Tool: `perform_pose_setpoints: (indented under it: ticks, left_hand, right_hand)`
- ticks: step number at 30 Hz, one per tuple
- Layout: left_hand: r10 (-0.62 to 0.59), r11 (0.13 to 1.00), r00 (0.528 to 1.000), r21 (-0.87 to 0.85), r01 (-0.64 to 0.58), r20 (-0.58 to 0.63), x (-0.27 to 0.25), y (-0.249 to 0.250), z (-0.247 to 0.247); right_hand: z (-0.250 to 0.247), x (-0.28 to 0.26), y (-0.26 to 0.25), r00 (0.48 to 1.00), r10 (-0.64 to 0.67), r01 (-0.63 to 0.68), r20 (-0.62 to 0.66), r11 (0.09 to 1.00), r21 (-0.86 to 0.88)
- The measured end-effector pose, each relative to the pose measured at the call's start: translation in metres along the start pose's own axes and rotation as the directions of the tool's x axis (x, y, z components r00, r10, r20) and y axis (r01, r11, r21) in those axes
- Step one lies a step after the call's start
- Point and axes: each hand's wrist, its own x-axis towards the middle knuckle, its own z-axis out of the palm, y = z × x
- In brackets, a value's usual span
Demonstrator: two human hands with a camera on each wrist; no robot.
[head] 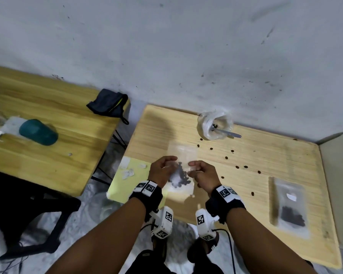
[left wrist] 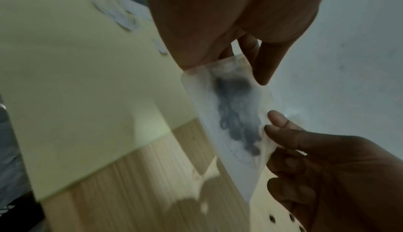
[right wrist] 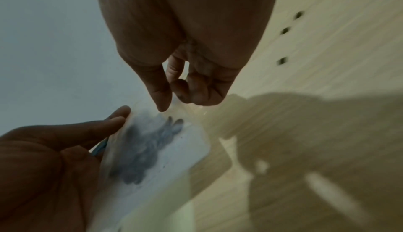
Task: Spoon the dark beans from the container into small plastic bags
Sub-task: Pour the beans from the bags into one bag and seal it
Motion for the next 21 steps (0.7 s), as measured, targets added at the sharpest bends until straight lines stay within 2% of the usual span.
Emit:
perform_pose_setpoints:
  ticks: [4, 7, 10, 13, 16, 21]
  left_hand:
    - [0.028, 0.999, 0.997, -0.027, -0.030, -0.077, 0.002, 0.008, -0.049]
    - [0.022, 0.998, 0.977, -0.053, -0.034, -0.211, 0.010, -0.001, -0.093]
    - [-0.028, 0.986, 0.941, -0.167, -0.030, -0.338, 0.013, -0.010, -0.135]
    - [-0.043, 0.980, 0.893, -0.194, -0.050, -0.448, 0.010, -0.015, -0.170]
    - [-0.057, 0.975, 0.864, -0.213, -0.059, -0.501, 0.011, -0.022, -0.192]
    - [-0.064, 0.973, 0.862, -0.224, -0.059, -0.503, 0.014, -0.033, -0.207]
  right_hand:
    - [0.045, 0.007, -0.025, 0.993, -0.052, 0.056, 0.103, 0.998, -0.040]
    - [0.078, 0.016, -0.028, 0.989, -0.064, 0.076, 0.132, 0.993, -0.088]
    - [0.105, 0.025, -0.016, 0.988, -0.057, 0.090, 0.145, 0.967, -0.237]
    - [0.129, 0.032, -0.004, 0.987, -0.024, 0.093, 0.162, 0.895, -0.436]
    - [0.147, 0.036, -0.001, 0.988, -0.015, 0.097, 0.157, 0.841, -0.532]
    - [0.170, 0.041, -0.008, 0.990, -0.072, 0.131, 0.118, 0.771, -0.623]
